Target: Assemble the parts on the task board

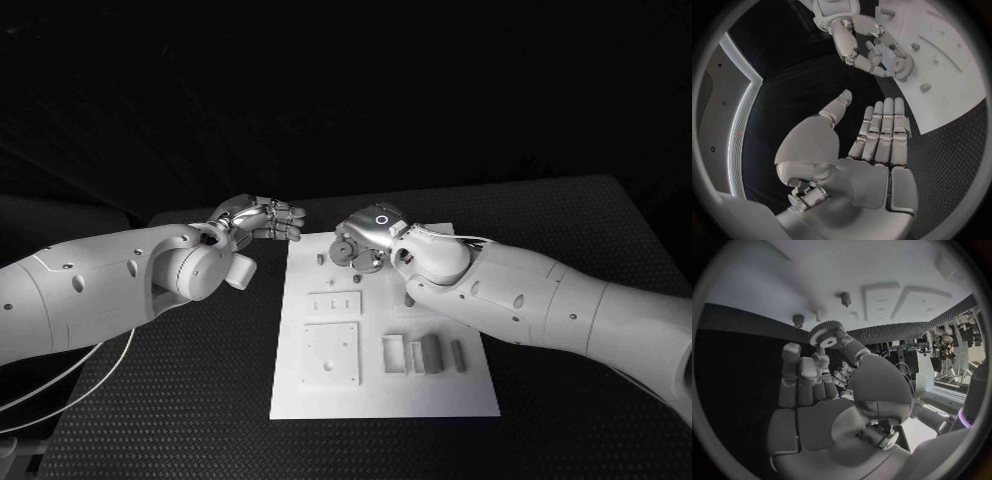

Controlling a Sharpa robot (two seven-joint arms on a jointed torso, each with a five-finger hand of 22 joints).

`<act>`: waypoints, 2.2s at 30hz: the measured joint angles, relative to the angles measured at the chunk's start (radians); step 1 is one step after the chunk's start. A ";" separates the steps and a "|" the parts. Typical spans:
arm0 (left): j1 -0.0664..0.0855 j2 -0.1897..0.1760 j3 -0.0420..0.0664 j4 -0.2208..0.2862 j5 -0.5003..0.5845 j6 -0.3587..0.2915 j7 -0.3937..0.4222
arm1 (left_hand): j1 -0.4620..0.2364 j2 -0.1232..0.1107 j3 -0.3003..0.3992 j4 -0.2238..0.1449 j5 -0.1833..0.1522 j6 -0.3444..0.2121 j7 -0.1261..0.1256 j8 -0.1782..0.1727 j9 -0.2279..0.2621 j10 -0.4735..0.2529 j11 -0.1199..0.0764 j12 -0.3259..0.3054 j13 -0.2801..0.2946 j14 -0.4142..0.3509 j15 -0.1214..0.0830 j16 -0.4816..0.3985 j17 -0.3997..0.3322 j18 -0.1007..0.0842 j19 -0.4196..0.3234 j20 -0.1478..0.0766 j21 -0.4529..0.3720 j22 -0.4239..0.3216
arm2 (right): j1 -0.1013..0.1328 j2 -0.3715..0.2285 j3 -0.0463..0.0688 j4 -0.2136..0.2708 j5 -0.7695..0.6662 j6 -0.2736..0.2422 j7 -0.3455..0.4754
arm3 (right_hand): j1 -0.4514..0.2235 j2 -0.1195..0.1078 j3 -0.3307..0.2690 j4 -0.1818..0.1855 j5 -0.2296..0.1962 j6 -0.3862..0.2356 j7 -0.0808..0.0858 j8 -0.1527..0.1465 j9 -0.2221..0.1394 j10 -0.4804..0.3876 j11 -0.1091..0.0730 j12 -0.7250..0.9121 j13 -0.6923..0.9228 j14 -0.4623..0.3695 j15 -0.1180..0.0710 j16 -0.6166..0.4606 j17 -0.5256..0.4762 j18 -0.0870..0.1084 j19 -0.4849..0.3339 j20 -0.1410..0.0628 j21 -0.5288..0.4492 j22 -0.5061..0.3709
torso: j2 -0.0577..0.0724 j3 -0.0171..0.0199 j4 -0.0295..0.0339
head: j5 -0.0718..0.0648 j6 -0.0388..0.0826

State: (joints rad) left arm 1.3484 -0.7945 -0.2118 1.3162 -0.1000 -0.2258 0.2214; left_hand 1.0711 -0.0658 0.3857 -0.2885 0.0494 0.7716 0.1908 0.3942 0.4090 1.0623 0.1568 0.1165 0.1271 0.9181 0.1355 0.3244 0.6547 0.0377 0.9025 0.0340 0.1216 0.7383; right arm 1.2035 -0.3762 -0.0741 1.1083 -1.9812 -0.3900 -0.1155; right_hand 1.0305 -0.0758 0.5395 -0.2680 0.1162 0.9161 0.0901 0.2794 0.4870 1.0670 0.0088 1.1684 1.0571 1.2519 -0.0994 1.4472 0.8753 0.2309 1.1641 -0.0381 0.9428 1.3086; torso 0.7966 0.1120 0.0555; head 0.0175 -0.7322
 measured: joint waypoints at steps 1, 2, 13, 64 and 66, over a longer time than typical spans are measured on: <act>0.000 0.000 0.000 0.000 0.000 0.000 0.000 | 0.000 0.000 0.000 0.000 0.000 0.000 0.000 0.000 0.000 0.000 0.000 -0.001 0.000 0.000 0.000 0.000 0.000 0.000 0.000 0.000 0.000 0.000 | 0.000 0.002 0.000 -0.003 -0.001 0.000 0.000 | -0.001 -0.001 0.000 0.000 0.000 0.000 0.000 0.000 0.000 0.000 0.000 0.000 0.000 0.000 0.000 0.000 0.000 0.000 0.000 0.000 0.000 0.000 | 0.000 -0.0001 0.0000 | 0.000 0.000; 0.000 0.000 0.000 0.000 0.000 0.000 0.000 | 0.000 0.000 0.000 0.000 0.000 0.000 0.000 0.000 0.000 0.000 0.000 -0.001 0.000 0.000 0.000 0.000 0.000 0.000 0.000 0.000 0.000 0.000 | 0.000 0.003 -0.001 -0.005 -0.002 0.000 0.000 | -0.001 -0.001 0.000 0.000 0.000 0.000 0.000 0.000 0.000 0.000 0.000 0.000 0.000 0.000 0.000 0.000 0.000 0.000 0.000 0.000 0.000 0.000 | 0.000 -0.0001 -0.0001 | 0.001 0.000; 0.000 0.001 0.000 0.000 0.000 0.000 0.000 | 0.000 0.000 0.000 0.000 0.000 0.000 0.000 0.000 0.000 0.000 0.000 -0.001 0.000 0.000 0.000 0.000 0.001 0.000 0.000 0.000 0.000 0.000 | 0.000 0.010 -0.001 -0.030 -0.005 -0.002 0.000 | -0.001 -0.001 0.000 0.000 0.000 0.000 0.000 -0.002 0.001 0.000 0.000 0.000 -0.001 0.000 0.000 0.000 0.000 0.000 0.001 0.001 0.000 0.000 | 0.000 -0.0002 0.0000 | 0.004 0.001; 0.000 0.015 0.000 -0.007 0.001 0.000 0.001 | 0.000 0.000 0.000 0.000 0.000 0.000 0.000 0.000 0.000 0.000 0.000 -0.001 0.000 0.000 0.000 -0.004 0.003 0.000 0.000 0.000 -0.004 0.000 | -0.022 0.039 -0.026 -0.099 -0.019 -0.055 0.017 | 0.003 0.000 0.003 -0.009 -0.001 -0.001 0.001 -0.006 0.002 0.007 0.000 0.000 -0.006 0.006 0.001 -0.004 -0.001 0.000 0.004 -0.003 0.000 0.000 | 0.000 0.0007 -0.0019 | 0.011 -0.008; 0.000 0.015 0.000 -0.008 0.001 0.000 0.001 | 0.000 0.000 0.000 0.000 0.000 0.000 0.000 0.000 0.000 0.000 0.000 -0.001 0.000 0.000 0.000 -0.004 0.003 0.000 0.000 0.000 -0.004 0.000 | -0.022 0.040 -0.026 -0.100 -0.019 -0.057 0.017 | 0.003 0.000 0.003 -0.009 -0.001 -0.001 0.001 -0.007 0.002 0.007 0.000 0.000 -0.006 0.006 0.001 -0.004 -0.002 0.000 0.004 -0.003 0.000 0.000 | 0.000 0.0006 -0.0019 | 0.010 -0.008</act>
State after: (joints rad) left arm 1.3484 -0.7791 -0.2116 1.3085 -0.0990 -0.2254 0.2222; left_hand 1.0711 -0.0658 0.3857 -0.2885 0.0494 0.7716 0.1909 0.3942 0.4090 1.0623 0.1568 0.1158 0.1271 0.9180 0.1355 0.3205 0.6581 0.0377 0.9025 0.0340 0.1176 0.7383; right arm 1.1813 -0.3365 -0.1000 1.0083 -1.9999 -0.4466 -0.0988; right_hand 1.0338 -0.0754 0.5421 -0.2766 0.1151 0.9155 0.0909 0.2729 0.4887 1.0741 0.0089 1.1683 1.0509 1.2575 -0.0983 1.4436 0.8738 0.2309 1.1682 -0.0407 0.9428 1.3086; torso 0.7966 0.1126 0.0536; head 0.0280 -0.7399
